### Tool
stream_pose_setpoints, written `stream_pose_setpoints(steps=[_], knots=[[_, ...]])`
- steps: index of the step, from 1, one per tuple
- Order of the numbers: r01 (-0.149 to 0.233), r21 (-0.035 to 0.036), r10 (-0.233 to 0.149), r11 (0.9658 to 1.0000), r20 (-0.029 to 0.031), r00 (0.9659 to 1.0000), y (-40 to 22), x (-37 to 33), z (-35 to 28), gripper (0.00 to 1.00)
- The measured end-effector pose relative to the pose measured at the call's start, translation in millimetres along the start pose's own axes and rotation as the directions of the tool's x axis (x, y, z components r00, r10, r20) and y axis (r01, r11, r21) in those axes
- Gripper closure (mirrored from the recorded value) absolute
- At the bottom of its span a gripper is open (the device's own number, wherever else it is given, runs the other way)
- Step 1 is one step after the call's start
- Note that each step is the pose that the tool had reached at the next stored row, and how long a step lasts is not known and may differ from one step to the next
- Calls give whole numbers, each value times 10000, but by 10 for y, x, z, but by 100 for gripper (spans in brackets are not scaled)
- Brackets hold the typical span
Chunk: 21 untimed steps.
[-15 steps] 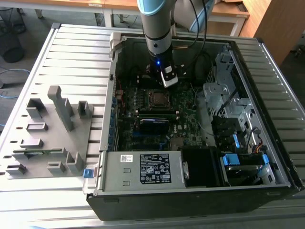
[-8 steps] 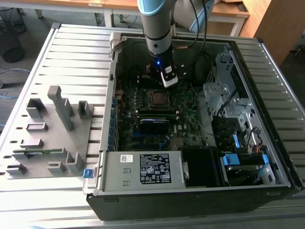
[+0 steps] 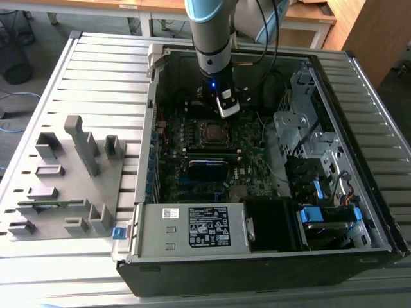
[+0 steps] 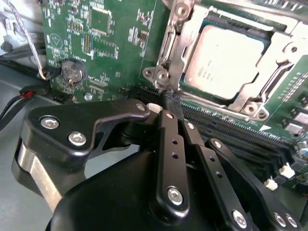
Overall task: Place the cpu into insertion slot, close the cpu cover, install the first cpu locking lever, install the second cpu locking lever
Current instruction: 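Install the first cpu locking lever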
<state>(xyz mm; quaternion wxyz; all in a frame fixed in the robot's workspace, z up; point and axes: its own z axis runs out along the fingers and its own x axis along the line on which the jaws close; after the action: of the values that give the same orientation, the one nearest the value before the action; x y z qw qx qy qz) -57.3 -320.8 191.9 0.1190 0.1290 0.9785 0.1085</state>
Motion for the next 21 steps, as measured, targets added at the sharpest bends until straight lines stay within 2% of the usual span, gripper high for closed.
stream_pose_setpoints(steps=[2,3,8,17,21], knots=[[-31,-122,31,9999,-15,10000,0,0,-1,90],[-34,-130,34,9999,-16,10000,0,0,-1,90],[-34,-132,34,9999,-17,10000,1,-1,-6,90],[-8,-37,8,10000,5,10000,-8,-6,-23,90],[-6,-32,6,10000,10,10000,-26,0,-23,90]])
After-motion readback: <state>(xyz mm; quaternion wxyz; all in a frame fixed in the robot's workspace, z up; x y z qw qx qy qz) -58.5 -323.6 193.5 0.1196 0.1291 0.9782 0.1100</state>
